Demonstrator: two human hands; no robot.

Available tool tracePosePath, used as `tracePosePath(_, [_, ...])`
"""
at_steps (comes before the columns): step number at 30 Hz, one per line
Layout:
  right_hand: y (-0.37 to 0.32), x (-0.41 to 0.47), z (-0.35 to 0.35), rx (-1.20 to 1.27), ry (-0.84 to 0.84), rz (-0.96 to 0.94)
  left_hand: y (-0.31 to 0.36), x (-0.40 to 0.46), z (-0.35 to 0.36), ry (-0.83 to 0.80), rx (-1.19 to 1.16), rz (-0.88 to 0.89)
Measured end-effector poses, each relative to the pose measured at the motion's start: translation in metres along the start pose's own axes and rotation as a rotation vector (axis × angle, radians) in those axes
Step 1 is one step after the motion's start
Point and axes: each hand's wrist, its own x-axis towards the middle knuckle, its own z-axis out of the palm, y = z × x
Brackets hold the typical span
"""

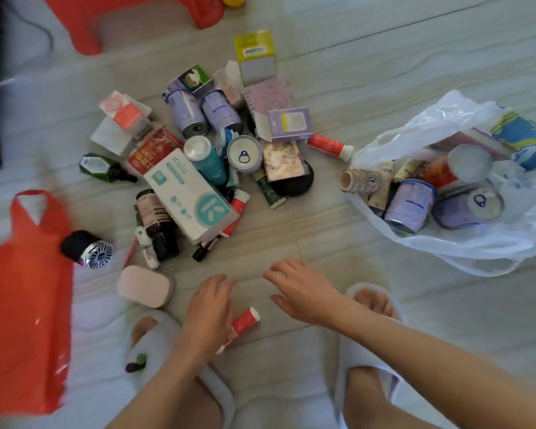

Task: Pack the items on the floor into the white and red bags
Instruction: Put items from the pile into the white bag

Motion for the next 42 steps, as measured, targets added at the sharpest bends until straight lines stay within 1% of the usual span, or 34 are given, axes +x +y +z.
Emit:
tracePosePath(2, [-0.016, 0.012, 0.018, 0.023, -0.111, -0.106, -0.014, -0.006, -0.001, -0.005, 0.036, -0.068])
tracePosePath(4, [-0.028, 0.017, 0.038, -0.047, -0.182, -0.202, -0.023, -0.008, -0.001, -0.003, 0.062, -0.115])
tracePosePath(8, [-0.030, 0.022, 0.063, -0.154, -0.251, -0.353, -0.038, 0.001, -0.010, 0.086, 0.052, -0.230])
tracePosePath(9, [-0.029, 0.023, 0.065, -0.151, -0.260, -0.355, -0.043, 0.004, -0.013, 0.119, 0.061, -0.276])
tracePosePath(12, [-0.025, 0.028, 0.064, -0.114, -0.203, -0.321, -0.057, 0.012, -0.021, 0.190, 0.074, -0.479])
tracePosePath(15, [-0.020, 0.031, 0.060, -0.083, -0.140, -0.261, -0.069, 0.012, -0.020, 0.161, 0.059, -0.677])
tracePosePath(16, [-0.019, 0.032, 0.060, -0.066, -0.135, -0.234, -0.071, 0.010, -0.019, 0.144, 0.013, -0.760])
tracePosePath(18, [-0.016, 0.034, 0.057, -0.016, -0.110, -0.122, -0.069, 0.008, -0.016, 0.117, -0.132, -0.916])
tracePosePath(20, [-0.013, 0.034, 0.052, 0.033, -0.069, -0.007, -0.062, 0.012, -0.012, 0.074, -0.224, -0.975])
tracePosePath(22, [-0.006, 0.032, 0.049, 0.100, -0.044, 0.121, -0.053, 0.016, -0.007, 0.024, -0.176, -0.957])
tracePosePath(27, [0.009, 0.020, 0.037, 0.157, 0.012, 0.405, -0.021, 0.012, 0.008, -0.076, -0.027, -0.728])
tracePosePath(29, [0.011, 0.019, 0.033, 0.175, 0.020, 0.461, -0.007, 0.008, 0.013, -0.124, 0.009, -0.646])
tracePosePath(31, [0.010, 0.019, 0.029, 0.194, 0.016, 0.489, -0.001, 0.007, 0.015, -0.122, 0.040, -0.511])
tracePosePath(33, [0.009, 0.019, 0.027, 0.210, 0.011, 0.508, -0.007, 0.009, 0.016, -0.076, 0.063, -0.403])
tracePosePath(36, [0.009, 0.016, 0.025, 0.250, 0.004, 0.520, -0.016, 0.016, 0.011, -0.131, 0.055, -0.373])
tracePosePath(39, [0.011, 0.013, 0.021, 0.287, 0.005, 0.522, -0.015, 0.020, 0.013, -0.132, 0.046, -0.458])
tracePosePath(42, [0.014, 0.009, 0.018, 0.310, 0.020, 0.530, -0.006, 0.019, 0.021, -0.157, 0.015, -0.470])
